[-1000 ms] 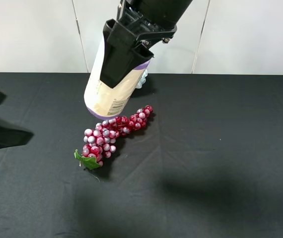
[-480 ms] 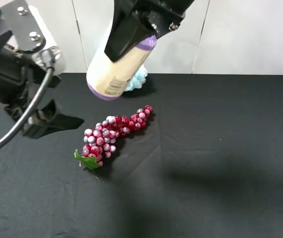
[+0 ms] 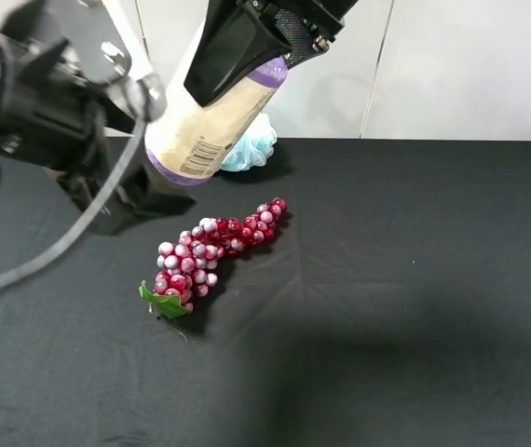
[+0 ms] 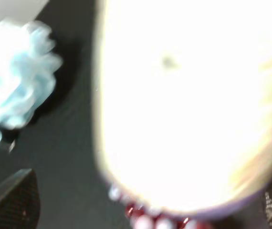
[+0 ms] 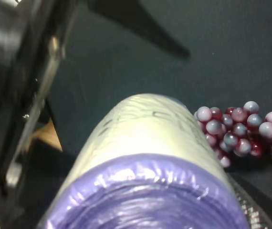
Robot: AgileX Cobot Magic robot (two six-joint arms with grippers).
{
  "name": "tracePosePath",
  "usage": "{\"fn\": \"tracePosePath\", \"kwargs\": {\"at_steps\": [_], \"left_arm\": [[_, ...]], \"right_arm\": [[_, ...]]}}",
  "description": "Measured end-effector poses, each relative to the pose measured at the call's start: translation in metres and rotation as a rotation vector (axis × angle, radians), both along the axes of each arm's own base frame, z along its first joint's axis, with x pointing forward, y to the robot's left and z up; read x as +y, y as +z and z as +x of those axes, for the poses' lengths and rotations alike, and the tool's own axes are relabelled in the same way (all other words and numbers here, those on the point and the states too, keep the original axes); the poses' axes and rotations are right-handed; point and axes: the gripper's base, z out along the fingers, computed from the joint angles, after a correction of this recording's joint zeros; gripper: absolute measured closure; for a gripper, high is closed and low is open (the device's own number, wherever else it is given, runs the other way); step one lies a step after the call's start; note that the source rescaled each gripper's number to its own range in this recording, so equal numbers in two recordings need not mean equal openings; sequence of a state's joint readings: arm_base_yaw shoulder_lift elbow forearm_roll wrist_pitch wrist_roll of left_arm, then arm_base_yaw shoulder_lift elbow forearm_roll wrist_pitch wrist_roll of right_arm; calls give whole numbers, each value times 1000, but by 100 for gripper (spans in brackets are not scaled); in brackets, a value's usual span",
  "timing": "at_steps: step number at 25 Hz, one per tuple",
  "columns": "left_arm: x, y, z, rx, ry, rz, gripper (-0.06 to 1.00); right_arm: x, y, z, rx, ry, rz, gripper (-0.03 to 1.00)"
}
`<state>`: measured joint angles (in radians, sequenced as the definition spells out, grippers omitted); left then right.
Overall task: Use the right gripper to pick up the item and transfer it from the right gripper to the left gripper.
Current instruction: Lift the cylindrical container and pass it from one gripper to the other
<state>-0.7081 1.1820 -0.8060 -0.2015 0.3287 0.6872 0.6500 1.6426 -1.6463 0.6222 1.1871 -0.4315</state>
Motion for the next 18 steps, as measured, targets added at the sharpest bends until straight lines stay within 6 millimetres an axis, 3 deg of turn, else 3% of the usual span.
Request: {"fn": "tracePosePath", "kwargs": {"at_steps": [6, 18], "left_arm": [[-19, -5, 8, -54, -16, -37, 14], [-22, 3, 15, -111, 55, -150, 14]], "right_arm": [[0, 0, 0, 0, 2, 2, 96], [0, 0, 0, 2, 3, 3, 96]]}}
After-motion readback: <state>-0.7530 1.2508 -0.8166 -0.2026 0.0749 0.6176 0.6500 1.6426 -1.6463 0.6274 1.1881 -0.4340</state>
